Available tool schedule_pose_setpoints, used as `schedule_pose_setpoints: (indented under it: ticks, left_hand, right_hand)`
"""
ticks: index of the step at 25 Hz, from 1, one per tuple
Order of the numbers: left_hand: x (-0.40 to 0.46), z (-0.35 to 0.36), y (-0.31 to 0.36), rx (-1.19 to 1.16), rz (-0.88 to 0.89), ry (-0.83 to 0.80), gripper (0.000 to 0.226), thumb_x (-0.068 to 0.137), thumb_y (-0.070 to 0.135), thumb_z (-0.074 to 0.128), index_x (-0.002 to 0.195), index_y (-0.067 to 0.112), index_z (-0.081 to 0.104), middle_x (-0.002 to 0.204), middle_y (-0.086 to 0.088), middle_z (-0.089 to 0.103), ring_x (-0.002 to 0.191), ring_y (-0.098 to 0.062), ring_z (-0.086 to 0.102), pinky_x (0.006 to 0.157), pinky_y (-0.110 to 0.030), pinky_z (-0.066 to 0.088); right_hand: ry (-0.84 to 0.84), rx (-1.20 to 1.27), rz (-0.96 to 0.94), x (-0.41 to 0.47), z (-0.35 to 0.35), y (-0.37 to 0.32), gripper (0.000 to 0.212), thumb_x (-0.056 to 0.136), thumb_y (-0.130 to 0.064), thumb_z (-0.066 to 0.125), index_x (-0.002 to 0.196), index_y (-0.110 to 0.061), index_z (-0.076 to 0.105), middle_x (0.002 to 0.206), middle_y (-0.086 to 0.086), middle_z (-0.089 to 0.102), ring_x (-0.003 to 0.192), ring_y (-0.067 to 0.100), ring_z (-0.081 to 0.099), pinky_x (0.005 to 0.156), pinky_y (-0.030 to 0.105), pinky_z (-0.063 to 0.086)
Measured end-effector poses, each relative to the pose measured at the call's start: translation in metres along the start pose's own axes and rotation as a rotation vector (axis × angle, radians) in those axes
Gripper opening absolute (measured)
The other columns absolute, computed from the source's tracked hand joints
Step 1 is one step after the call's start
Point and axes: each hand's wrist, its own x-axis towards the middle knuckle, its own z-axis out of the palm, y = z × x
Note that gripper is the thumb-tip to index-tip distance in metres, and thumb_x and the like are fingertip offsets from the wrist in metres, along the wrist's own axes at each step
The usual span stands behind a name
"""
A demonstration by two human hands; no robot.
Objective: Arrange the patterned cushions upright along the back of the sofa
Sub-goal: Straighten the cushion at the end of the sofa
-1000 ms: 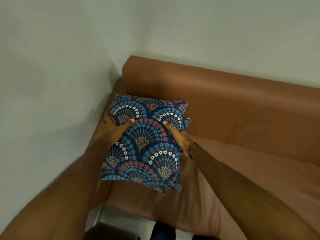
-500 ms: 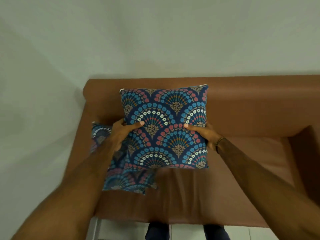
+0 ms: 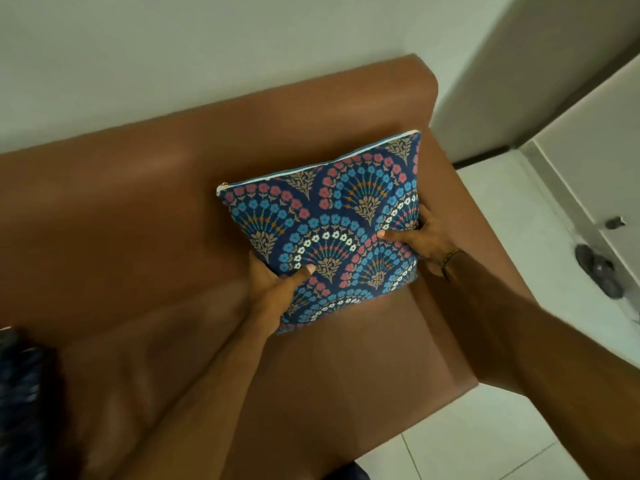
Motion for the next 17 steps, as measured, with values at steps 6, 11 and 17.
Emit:
schedule_pose_setpoints:
  ticks: [6, 11, 17]
  left_hand:
    - [0.042, 0.079, -0.063, 0.094, 0.193, 0.035, 0.111, 0.069, 0.035, 0.099, 0.154, -0.002, 0.039, 0.152, -0.013, 0.056, 0.138, -0.023, 0.057, 0.110, -0.010, 0.044]
    - [0.039, 0.041, -0.082, 0.276, 0.254, -0.088, 0.101, 0.076, 0.053, 0.090, 0.150, 0.006, 0.041, 0.150, -0.006, 0.058, 0.136, -0.013, 0.058, 0.116, -0.026, 0.049]
    - [-0.023, -0.153, -0.119, 0.974, 0.429, 0.004, 0.074, 0.100, 0.054, 0.048, 0.153, 0.003, 0.045, 0.160, -0.023, 0.049, 0.150, -0.043, 0.044, 0.125, -0.061, 0.030]
  right_hand:
    - [-0.011, 0.167, -0.067, 0.073, -0.022, 0.053, 0.088, 0.078, -0.010, 0.093, 0.153, -0.026, 0.049, 0.138, -0.005, 0.069, 0.109, 0.012, 0.072, 0.072, 0.026, 0.066]
    - [0.294, 0.233, 0.063, 0.025, 0.026, 0.094, 0.095, 0.077, -0.050, 0.091, 0.158, -0.028, 0.045, 0.142, -0.010, 0.059, 0.131, 0.013, 0.060, 0.105, 0.033, 0.052]
    - [0.086, 0.085, 0.240, -0.109, 0.191, 0.085, 0.097, 0.084, -0.044, 0.087, 0.163, -0.027, 0.033, 0.155, 0.008, 0.048, 0.128, 0.023, 0.054, 0.094, 0.029, 0.043]
